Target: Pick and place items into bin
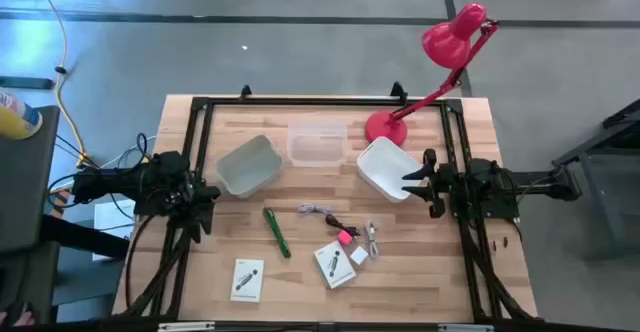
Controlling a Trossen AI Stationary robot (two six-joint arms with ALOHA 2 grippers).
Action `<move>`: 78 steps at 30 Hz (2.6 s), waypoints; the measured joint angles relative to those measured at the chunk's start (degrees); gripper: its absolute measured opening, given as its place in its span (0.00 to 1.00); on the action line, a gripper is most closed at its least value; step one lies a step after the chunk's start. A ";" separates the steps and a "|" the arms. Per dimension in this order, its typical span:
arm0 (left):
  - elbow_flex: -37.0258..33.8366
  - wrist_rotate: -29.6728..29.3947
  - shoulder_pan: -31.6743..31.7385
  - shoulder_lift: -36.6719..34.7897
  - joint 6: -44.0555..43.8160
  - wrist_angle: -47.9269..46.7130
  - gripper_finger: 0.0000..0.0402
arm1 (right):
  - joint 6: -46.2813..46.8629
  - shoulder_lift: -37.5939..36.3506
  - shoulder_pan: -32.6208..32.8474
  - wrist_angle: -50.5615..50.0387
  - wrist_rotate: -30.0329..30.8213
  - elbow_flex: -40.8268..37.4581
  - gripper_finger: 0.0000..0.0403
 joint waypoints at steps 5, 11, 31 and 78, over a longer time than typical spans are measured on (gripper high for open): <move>-0.01 0.00 0.01 0.00 0.00 0.00 0.58 | 0.00 0.00 -0.01 0.00 0.00 0.00 0.32; -0.01 -0.02 0.00 0.00 0.00 0.00 0.58 | 0.00 0.02 0.00 -0.01 0.00 0.01 0.32; -0.01 -0.02 0.01 0.00 0.00 0.00 0.58 | 0.00 0.00 -0.01 -0.01 0.00 0.01 0.32; -0.02 -31.37 0.01 0.00 -8.01 13.97 0.58 | 0.00 0.02 0.00 0.01 0.50 0.01 0.32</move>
